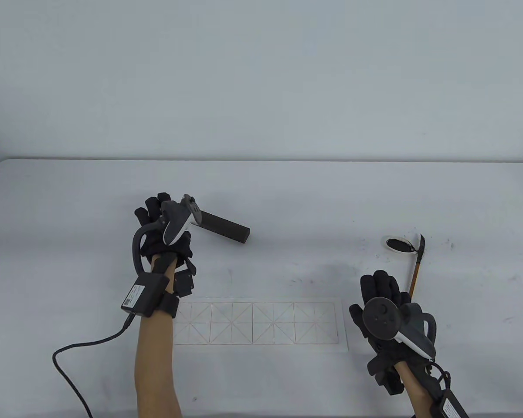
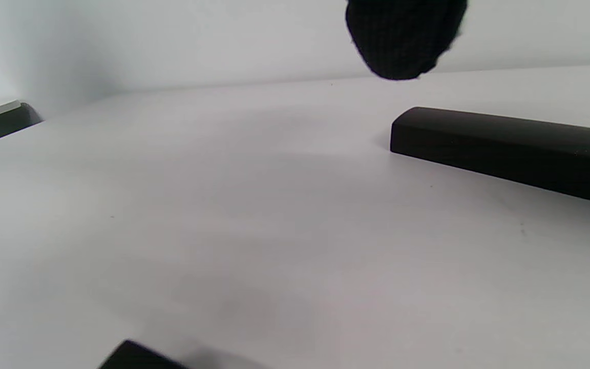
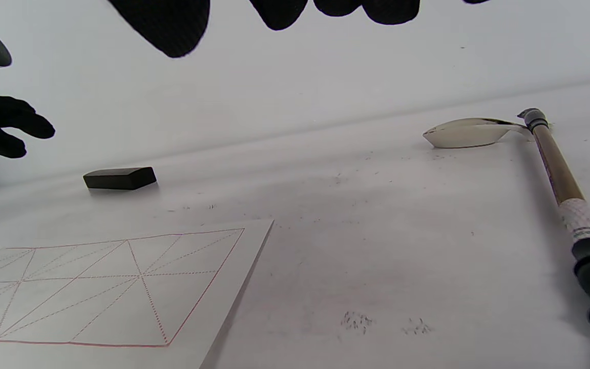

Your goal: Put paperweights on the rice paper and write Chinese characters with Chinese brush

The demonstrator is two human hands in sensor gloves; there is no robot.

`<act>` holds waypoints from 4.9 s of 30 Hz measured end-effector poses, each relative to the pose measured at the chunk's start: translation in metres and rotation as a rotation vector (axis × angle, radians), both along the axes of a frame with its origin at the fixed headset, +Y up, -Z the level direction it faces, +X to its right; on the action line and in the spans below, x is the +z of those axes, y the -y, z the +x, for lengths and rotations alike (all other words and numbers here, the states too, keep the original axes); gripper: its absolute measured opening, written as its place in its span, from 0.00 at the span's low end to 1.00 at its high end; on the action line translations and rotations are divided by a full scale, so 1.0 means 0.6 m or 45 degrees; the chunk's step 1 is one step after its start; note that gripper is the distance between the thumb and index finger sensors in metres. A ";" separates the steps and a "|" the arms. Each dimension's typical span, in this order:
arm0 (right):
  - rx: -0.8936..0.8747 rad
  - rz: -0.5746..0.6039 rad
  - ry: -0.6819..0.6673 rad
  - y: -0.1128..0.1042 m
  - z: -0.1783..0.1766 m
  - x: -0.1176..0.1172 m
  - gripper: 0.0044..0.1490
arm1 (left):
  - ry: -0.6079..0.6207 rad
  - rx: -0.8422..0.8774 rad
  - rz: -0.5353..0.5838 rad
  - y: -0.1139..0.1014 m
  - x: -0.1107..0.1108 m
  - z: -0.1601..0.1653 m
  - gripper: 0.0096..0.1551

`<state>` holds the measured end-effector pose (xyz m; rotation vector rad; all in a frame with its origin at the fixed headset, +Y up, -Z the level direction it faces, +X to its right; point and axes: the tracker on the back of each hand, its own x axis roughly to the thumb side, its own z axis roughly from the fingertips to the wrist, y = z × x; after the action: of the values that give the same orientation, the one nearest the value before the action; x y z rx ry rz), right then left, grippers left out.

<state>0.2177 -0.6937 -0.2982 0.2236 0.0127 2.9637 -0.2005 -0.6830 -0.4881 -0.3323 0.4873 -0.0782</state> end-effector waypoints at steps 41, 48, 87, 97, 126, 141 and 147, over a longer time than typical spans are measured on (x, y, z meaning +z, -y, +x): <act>0.012 0.020 -0.047 -0.008 -0.011 0.007 0.46 | 0.220 -0.249 -0.033 0.074 -0.087 0.078 0.41; 0.014 0.055 -0.036 -0.011 -0.008 0.008 0.46 | 0.471 -0.278 0.186 0.021 -0.025 0.081 0.42; 0.453 0.515 -0.602 -0.091 -0.267 0.105 0.45 | 1.239 0.147 0.560 -0.078 0.410 0.143 0.41; 0.477 0.525 -0.623 -0.068 -0.262 0.094 0.45 | 1.229 0.142 0.480 -0.056 0.395 0.144 0.41; 0.594 -0.014 -0.296 0.074 -0.183 0.029 0.45 | 0.613 0.185 0.299 0.069 0.311 -0.051 0.50; 0.559 -0.158 -0.124 0.074 -0.157 0.019 0.44 | 0.605 0.206 0.298 0.068 0.313 -0.057 0.50; 0.529 -0.215 0.036 0.072 -0.128 0.009 0.44 | 0.596 0.210 0.295 0.067 0.314 -0.059 0.50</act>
<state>0.1410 -0.7370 -0.2925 0.1743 0.3457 3.3511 -0.2358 -0.7231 -0.2999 -0.1181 0.0023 0.0612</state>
